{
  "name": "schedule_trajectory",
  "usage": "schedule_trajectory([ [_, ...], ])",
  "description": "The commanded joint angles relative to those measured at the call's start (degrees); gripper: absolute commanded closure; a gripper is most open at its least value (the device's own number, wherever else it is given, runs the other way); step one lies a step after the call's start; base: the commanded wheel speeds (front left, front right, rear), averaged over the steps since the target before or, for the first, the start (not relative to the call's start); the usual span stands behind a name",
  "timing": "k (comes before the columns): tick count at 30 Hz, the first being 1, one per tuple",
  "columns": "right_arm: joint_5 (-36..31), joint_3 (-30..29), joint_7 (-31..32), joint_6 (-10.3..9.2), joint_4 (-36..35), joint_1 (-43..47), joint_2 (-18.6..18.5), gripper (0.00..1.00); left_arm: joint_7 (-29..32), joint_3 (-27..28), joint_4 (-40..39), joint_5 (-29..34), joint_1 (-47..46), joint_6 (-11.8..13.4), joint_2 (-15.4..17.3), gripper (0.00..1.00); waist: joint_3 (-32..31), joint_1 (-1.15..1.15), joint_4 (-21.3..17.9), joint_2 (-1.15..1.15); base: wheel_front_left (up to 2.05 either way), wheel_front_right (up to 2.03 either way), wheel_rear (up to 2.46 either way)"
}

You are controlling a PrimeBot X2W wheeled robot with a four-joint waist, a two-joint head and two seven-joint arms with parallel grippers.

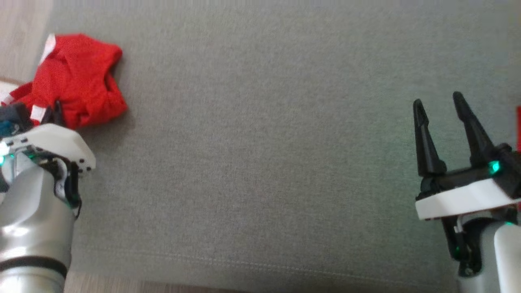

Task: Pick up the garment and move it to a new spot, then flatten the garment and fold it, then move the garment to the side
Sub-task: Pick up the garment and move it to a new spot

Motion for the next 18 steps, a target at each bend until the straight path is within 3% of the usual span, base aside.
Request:
schedule_trajectory([
  [1,0.4,1.3,-0.9,-0.04,-1.5,0.5,0.6,0.00,-1.2,1.1,-2.8,0.5,-0.1,0.5,3.2,1.00,-3.3,0.00,-1.5,0.00,0.00,0.00,0.00],
  [8,1.5,1.2,-1.7,-0.04,0.0,4.6,1.9,0.00,-2.2,-0.3,-17.2,1.9,8.9,3.4,2.1,1.00,-10.2,0.00,-3.8,0.00,0.00,0.00,0.00],
  [15,2.3,1.1,-1.5,-0.04,-0.4,7.4,2.5,0.00,5.3,-4.6,-42.8,3.3,21.9,6.4,-0.1,1.00,-12.7,0.00,-7.7,0.00,0.00,0.00,0.00],
  [18,2.6,1.3,-1.5,-0.04,-0.6,7.5,2.6,0.00,8.5,-7.0,-50.8,3.5,25.5,6.6,-1.2,1.00,-12.4,0.00,-10.1,0.00,0.00,0.00,0.00],
])
